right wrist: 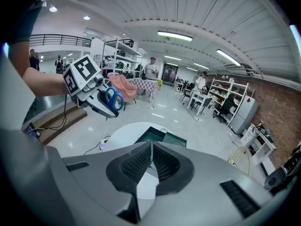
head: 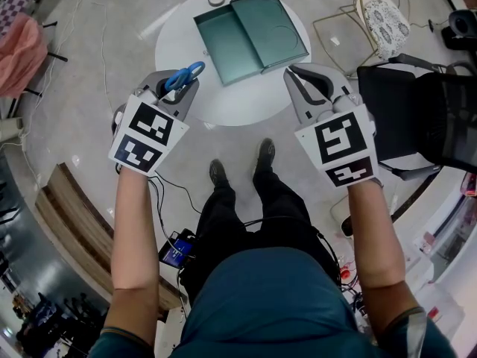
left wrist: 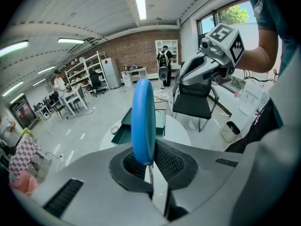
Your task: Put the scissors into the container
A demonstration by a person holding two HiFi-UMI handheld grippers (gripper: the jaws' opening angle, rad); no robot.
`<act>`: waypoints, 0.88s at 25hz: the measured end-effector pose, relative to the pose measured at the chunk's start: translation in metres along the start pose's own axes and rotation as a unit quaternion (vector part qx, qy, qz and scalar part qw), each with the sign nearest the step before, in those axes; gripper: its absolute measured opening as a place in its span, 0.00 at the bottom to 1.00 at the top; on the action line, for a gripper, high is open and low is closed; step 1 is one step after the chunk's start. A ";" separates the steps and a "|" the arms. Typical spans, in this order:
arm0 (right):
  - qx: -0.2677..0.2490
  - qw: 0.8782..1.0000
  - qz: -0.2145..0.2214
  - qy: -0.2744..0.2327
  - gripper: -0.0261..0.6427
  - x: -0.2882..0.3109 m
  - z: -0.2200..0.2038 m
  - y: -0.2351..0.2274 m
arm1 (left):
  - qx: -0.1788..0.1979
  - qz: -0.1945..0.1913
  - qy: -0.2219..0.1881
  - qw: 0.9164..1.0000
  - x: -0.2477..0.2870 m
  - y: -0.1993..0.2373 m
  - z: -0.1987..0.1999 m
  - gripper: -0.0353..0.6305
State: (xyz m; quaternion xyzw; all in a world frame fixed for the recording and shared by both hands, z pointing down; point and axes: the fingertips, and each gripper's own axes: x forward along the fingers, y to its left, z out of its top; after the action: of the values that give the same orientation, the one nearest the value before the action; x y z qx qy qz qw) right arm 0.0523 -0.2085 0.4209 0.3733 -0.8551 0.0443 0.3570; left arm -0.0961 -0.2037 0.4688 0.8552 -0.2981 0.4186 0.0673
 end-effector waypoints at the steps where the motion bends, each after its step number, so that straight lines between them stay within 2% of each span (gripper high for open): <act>1: 0.000 1.000 0.000 0.001 0.10 0.001 -0.001 0.001 | -0.001 0.000 0.001 1.000 0.002 0.000 -0.001 0.09; 22: 0.012 1.000 0.010 0.013 0.10 0.022 -0.032 0.005 | -0.016 -0.015 0.015 1.000 0.052 -0.002 -0.014 0.09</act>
State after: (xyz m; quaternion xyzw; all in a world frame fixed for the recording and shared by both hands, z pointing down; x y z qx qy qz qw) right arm 0.0571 -0.2069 0.4598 0.3686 -0.8533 0.0626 0.3635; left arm -0.0802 -0.2205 0.5178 0.8519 -0.2912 0.4255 0.0918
